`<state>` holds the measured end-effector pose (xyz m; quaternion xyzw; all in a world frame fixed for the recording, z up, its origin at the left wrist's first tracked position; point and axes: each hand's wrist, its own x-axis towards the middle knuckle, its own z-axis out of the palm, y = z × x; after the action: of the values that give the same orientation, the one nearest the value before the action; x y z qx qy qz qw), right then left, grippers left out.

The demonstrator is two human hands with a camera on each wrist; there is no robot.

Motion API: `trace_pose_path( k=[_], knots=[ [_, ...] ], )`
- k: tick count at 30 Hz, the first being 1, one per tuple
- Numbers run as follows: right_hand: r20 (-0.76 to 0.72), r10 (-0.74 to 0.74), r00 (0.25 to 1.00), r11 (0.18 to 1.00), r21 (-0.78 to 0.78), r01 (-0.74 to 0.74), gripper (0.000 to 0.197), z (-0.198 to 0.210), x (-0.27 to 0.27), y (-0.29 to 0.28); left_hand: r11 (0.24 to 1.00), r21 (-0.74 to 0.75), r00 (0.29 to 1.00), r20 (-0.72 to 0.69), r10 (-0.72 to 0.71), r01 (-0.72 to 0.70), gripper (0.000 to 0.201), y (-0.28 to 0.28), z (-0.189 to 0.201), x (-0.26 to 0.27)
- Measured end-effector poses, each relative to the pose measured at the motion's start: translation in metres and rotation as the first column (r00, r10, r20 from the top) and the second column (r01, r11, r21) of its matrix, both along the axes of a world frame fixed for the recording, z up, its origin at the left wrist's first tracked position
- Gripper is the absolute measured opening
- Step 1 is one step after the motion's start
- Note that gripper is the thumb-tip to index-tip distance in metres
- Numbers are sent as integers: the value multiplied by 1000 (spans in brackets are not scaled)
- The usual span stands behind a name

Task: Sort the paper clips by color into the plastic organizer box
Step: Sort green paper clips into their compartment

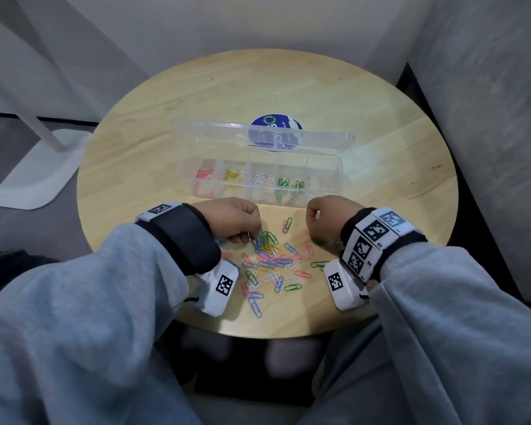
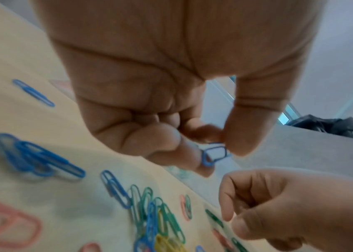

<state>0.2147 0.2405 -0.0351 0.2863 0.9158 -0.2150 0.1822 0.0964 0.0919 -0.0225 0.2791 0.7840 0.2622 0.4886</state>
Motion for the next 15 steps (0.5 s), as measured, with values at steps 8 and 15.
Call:
trace_pose_path(
  k=[8,15],
  knots=[
    [81,195,978,980,-56,-190,10,-2,-4,-27,966,108,951,228,208,-237,30,-1,2,0],
    [158,203,966,979,-57,-197,13,2,-3,-30,953,59,917,296,268,-298,26,-2,10,1]
  ],
)
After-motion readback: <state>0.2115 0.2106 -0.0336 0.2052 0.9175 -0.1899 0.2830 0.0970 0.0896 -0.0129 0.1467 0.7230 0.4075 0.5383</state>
